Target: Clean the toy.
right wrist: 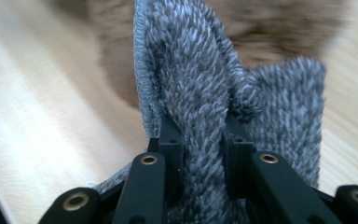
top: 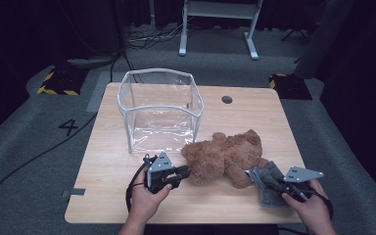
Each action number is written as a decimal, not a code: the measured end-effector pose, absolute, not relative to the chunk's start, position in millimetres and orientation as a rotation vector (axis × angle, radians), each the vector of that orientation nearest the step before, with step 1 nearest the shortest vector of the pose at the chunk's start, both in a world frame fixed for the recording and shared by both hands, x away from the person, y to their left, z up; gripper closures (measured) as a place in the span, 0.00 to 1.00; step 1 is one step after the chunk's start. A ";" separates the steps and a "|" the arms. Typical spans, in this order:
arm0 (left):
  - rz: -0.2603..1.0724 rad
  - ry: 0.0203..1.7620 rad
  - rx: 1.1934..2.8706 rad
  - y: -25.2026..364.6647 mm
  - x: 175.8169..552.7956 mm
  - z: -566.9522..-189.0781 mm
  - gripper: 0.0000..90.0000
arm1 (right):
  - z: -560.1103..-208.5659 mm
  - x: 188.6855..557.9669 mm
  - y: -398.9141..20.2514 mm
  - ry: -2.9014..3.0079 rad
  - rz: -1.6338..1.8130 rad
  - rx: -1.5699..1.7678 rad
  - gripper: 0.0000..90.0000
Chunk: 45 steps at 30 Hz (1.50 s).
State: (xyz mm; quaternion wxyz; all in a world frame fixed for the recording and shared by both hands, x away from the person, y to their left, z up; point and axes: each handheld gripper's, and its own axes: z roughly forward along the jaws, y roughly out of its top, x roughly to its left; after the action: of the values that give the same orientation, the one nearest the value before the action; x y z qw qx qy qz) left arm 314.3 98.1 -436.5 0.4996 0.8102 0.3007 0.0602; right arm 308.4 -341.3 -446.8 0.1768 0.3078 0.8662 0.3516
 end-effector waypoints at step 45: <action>0.217 0.677 2.117 60.6 314.7 -473.5 0.49 | -471.2 311.4 -365.3 2.393 1.084 0.964 0.43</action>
State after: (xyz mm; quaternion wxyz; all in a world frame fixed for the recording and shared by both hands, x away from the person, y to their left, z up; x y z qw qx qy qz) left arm 314.7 60.6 -473.5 0.4387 0.8519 0.2724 0.0872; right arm 311.4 -365.3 -471.2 0.1710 0.3393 0.8426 0.3816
